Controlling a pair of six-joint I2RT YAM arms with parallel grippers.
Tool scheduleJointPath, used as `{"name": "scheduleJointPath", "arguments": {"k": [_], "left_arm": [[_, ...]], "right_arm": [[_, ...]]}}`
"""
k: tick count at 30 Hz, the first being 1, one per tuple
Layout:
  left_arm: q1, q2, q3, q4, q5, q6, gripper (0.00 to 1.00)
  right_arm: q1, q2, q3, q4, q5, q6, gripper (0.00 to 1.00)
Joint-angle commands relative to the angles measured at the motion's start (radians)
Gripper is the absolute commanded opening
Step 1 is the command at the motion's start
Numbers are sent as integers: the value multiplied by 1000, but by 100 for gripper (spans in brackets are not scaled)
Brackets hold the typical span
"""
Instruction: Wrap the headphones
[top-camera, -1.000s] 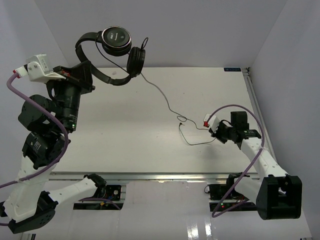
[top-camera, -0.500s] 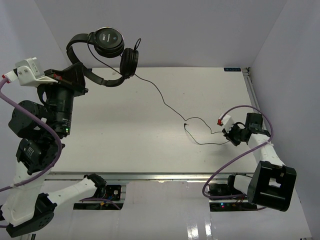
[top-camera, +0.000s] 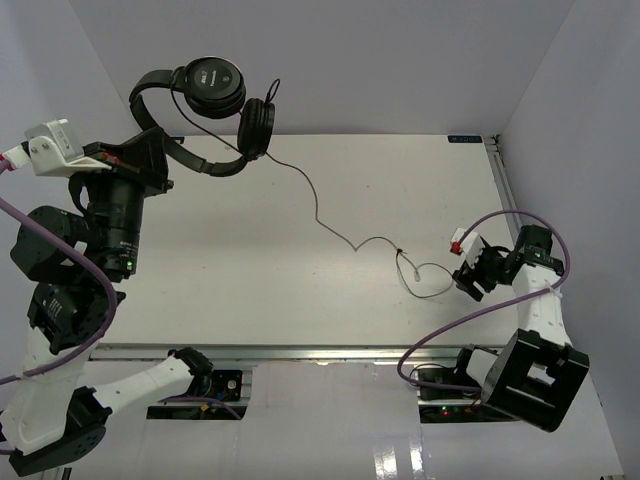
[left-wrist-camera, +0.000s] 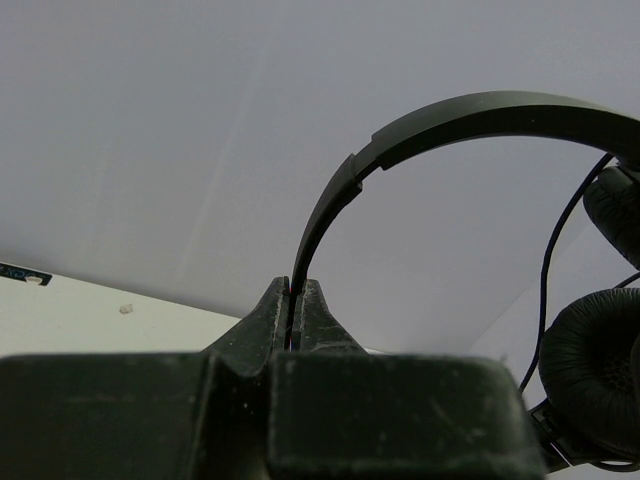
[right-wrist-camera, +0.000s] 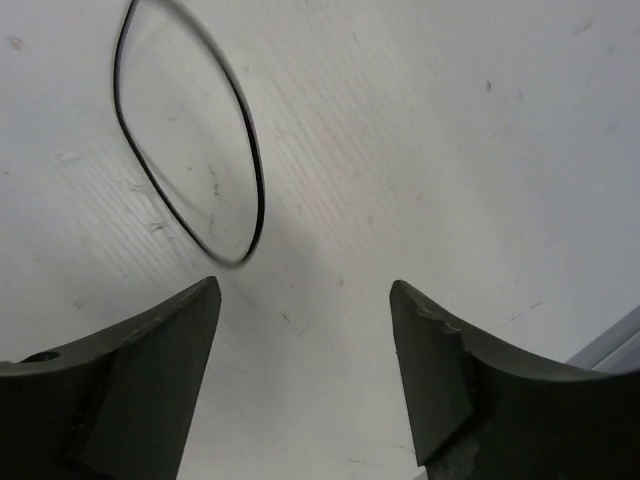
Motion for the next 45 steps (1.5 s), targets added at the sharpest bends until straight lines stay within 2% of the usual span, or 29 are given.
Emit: {"name": "scheduleJointPath", "arguments": {"k": [1, 5, 7, 9, 12, 14, 18, 21, 26, 33, 38, 41, 45], "left_arm": [[-3, 20, -4, 9, 63, -70, 0], [-4, 35, -15, -3, 93, -101, 0], [-4, 41, -32, -7, 112, -121, 0], [-3, 45, -41, -12, 124, -134, 0], [-4, 46, -54, -16, 135, -149, 0], [-3, 46, -57, -21, 138, -154, 0], [-4, 52, -47, -41, 148, -170, 0], [-3, 56, -31, -69, 152, -186, 0], [-4, 53, -34, -96, 153, -215, 0], [-4, 72, -30, -115, 158, -235, 0], [-4, 96, -4, -130, 167, -246, 0], [-4, 103, 7, -136, 170, -254, 0], [-4, 100, 7, -137, 174, -260, 0]], "right_arm": [[11, -96, 183, -340, -294, -261, 80], [68, -103, 305, -477, -410, -344, 87], [138, -84, 378, -515, -448, -323, 87], [228, -84, 423, -479, -468, -222, 88], [442, -110, 403, -223, -434, 120, 91], [558, -147, 339, 44, -326, 387, 94], [873, -121, 311, 317, -200, 637, 98], [945, -21, 352, 466, -195, 791, 97], [994, 149, 471, 669, -157, 992, 93], [1026, 359, 591, 791, -212, 1066, 90], [1073, 456, 607, 822, -375, 1016, 91], [1133, 491, 581, 847, -279, 938, 92], [1135, 522, 581, 889, -172, 901, 92]]}}
